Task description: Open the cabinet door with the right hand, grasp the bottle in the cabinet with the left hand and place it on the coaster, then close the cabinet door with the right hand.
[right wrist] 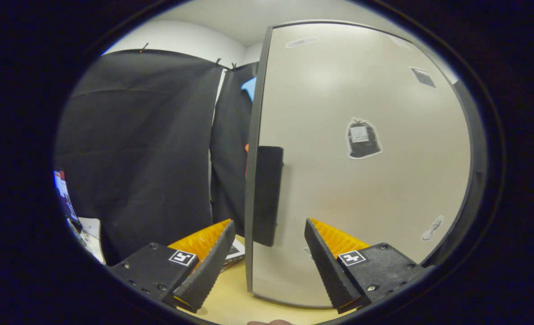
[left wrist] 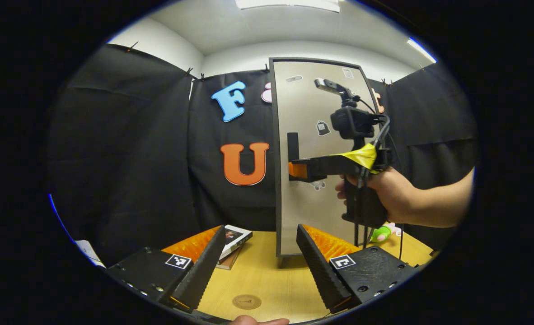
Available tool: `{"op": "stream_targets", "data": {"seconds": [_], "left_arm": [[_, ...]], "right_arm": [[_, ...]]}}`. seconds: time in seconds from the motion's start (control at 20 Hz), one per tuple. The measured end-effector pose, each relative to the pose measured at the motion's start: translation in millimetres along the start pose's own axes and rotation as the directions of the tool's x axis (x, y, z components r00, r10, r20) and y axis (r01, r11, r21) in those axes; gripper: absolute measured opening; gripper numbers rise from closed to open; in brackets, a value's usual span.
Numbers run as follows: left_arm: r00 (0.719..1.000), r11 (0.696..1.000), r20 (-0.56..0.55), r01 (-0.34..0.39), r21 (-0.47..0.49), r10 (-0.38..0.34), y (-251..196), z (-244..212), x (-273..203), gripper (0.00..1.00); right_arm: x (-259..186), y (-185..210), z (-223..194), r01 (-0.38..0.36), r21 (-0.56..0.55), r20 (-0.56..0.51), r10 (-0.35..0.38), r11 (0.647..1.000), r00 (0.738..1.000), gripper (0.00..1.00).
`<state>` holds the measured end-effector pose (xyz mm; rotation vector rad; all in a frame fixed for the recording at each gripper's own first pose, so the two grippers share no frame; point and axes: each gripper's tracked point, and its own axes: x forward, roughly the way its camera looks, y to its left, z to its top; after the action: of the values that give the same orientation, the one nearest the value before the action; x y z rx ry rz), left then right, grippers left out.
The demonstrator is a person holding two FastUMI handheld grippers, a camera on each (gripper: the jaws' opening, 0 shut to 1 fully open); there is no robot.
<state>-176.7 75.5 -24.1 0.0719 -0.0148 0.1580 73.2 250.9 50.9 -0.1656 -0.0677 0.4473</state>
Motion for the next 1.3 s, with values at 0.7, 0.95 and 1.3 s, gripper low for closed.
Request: {"op": "stream_targets", "data": {"seconds": [0.7, 0.95, 1.3], "left_arm": [[0.996, 0.996, -0.039, -0.081, 0.022, 0.082, 28, -7, -10, 0.96], [0.994, 0.996, -0.062, -0.085, 0.037, 0.087, 35, -15, -11, 0.96], [0.995, 0.997, -0.063, -0.074, 0.001, 0.073, 34, -12, -10, 0.96]], "right_arm": [[29, -5, -1, 0.054, 0.006, 0.025, -0.055, 0.999, 0.998, 0.28], [24, -5, 1, 0.056, -0.016, 0.035, -0.056, 0.998, 0.998, 0.12], [-22, 10, -2, -0.019, 0.021, 0.029, 0.018, 1.0, 0.999, 0.1]]}}
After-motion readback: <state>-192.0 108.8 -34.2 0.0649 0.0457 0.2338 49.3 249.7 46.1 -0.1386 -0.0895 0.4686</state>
